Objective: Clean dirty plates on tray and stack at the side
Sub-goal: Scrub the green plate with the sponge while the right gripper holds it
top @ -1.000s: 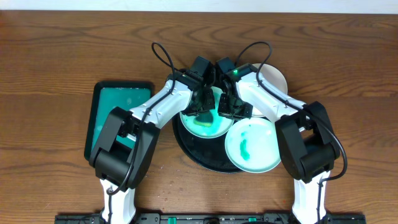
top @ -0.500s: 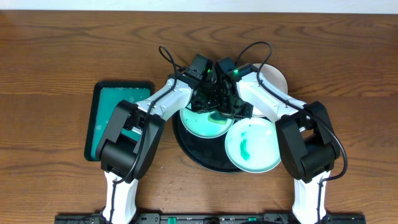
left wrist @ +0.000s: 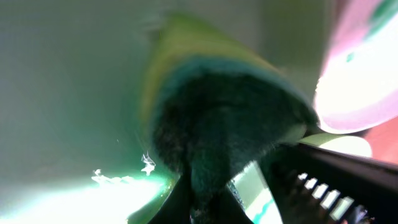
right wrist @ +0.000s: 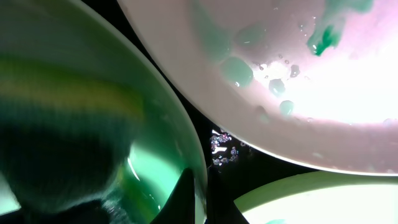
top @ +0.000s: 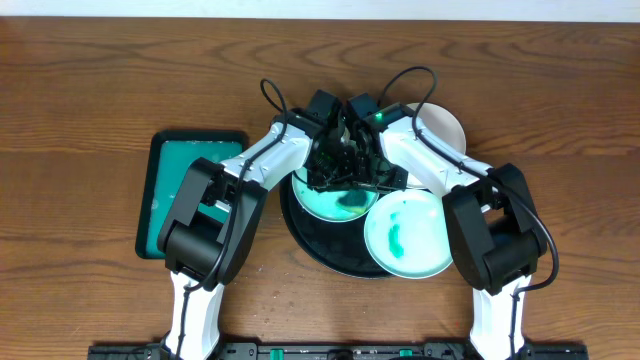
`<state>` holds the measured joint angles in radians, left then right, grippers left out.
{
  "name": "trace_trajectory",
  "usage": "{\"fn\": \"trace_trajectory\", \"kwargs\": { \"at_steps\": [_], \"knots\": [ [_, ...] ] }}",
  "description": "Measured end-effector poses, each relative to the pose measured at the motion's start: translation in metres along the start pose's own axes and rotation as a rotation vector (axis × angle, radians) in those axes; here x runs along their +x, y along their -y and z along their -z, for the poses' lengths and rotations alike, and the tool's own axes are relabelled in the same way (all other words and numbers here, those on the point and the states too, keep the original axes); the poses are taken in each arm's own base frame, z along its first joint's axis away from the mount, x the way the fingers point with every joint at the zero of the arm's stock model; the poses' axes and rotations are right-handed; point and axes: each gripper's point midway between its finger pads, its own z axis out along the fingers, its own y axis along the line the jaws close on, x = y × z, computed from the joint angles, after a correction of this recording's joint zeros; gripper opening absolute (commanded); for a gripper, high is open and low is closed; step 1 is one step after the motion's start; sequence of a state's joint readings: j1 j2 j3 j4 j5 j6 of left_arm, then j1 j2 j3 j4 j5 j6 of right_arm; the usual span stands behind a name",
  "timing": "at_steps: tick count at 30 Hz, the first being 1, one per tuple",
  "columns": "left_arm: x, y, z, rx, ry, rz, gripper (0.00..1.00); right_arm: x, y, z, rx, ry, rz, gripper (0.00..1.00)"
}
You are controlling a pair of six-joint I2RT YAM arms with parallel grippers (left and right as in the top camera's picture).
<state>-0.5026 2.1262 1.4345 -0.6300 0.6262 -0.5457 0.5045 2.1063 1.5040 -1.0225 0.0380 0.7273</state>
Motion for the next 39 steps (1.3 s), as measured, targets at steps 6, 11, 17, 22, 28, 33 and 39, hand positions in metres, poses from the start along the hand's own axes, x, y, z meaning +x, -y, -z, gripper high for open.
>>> {"fn": "trace_trajectory", "kwargs": {
  "at_steps": [6, 11, 17, 22, 28, 33, 39],
  "knots": [
    [0.005, -0.018, 0.008, -0.110, -0.003, 0.038, 0.07, 0.000, -0.002, 0.000, -0.006, 0.005, 0.005, 0.01],
    [0.003, -0.031, 0.014, -0.178, 0.021, 0.053, 0.07, 0.001, -0.005, 0.001, -0.012, 0.008, 0.010, 0.01],
    [-0.001, -0.048, 0.026, -0.277, 0.058, 0.070, 0.07, 0.001, -0.006, 0.001, -0.011, 0.010, 0.016, 0.01],
    [-0.006, -0.070, 0.044, -0.425, 0.100, 0.088, 0.07, 0.001, -0.005, 0.001, -0.010, 0.011, 0.016, 0.01],
    [-0.017, -0.092, 0.064, -0.570, 0.154, 0.100, 0.07, 0.001, -0.006, 0.001, -0.010, 0.012, 0.022, 0.01],
    [-0.022, -0.094, 0.071, -0.612, 0.159, 0.082, 0.07, 0.001, -0.007, 0.001, -0.018, 0.009, 0.023, 0.01],
    [-0.026, -0.093, 0.083, -0.622, 0.171, 0.064, 0.07, 0.001, -0.008, 0.001, -0.021, 0.007, 0.023, 0.01]
  ]
}}
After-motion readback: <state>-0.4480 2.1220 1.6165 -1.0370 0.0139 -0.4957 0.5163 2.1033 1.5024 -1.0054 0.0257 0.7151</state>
